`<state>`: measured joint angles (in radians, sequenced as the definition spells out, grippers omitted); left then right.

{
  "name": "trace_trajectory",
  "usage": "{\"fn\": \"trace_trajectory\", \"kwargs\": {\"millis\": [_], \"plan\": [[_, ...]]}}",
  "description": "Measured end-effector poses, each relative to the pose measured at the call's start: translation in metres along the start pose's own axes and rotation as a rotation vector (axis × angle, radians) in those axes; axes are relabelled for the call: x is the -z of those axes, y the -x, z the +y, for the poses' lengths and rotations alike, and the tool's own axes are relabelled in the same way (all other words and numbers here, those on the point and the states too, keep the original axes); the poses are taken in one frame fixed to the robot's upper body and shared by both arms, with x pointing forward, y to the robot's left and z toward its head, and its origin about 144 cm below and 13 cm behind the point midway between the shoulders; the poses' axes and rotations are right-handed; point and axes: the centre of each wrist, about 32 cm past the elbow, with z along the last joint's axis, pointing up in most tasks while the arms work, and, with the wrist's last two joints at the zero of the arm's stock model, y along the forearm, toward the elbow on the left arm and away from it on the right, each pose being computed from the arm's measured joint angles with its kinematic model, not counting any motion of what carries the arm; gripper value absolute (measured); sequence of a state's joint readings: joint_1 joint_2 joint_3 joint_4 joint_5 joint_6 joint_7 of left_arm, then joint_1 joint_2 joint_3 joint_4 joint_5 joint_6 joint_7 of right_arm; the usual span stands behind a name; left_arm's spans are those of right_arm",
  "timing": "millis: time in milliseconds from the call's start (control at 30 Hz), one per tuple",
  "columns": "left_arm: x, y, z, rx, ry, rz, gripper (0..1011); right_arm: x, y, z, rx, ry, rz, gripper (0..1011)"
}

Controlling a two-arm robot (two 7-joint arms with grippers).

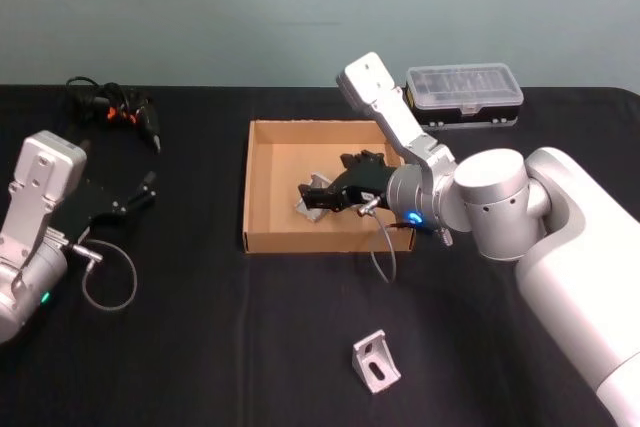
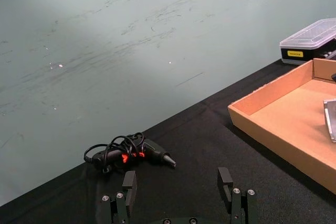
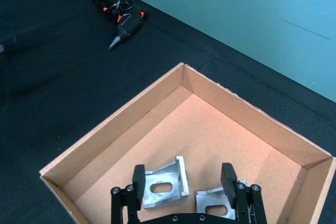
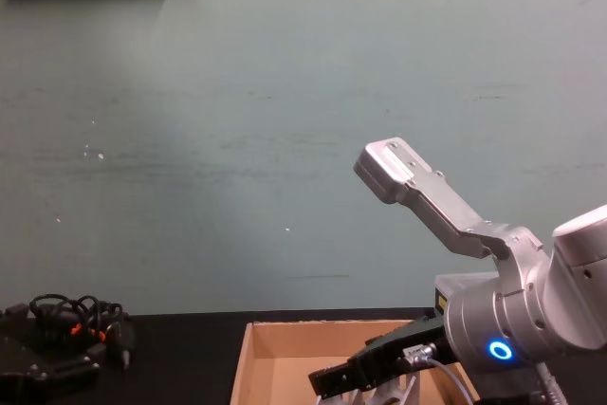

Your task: Use one hand to pick up the angle iron from the table and place it into the box.

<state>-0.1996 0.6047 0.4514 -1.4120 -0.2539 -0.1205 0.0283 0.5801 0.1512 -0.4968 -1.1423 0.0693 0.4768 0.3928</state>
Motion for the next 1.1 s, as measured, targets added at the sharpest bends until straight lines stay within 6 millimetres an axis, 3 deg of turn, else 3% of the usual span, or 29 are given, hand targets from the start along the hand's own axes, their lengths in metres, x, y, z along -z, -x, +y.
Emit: {"fn": "trace_trajectory", "kwargs": {"millis": [133, 533, 833, 1100], "plan": [[0.000, 0.000, 0.000, 0.000, 0.000, 0.000, 1011, 0.001, 0.000, -0.005, -0.004, -0.003, -0.003, 1002], [0.000, 0.000, 0.000, 0.000, 0.000, 0.000, 1011, 0.007, 0.010, -0.049, -0.049, -0.013, 0.020, 1002], [0.000, 0.000, 0.000, 0.000, 0.000, 0.000, 1011, 0.021, 0.018, -0.104, -0.086, -0.021, 0.057, 1002], [0.000, 0.000, 0.000, 0.000, 0.000, 0.000, 1011, 0.035, 0.025, -0.140, -0.125, 0.016, 0.035, 1002]]}}
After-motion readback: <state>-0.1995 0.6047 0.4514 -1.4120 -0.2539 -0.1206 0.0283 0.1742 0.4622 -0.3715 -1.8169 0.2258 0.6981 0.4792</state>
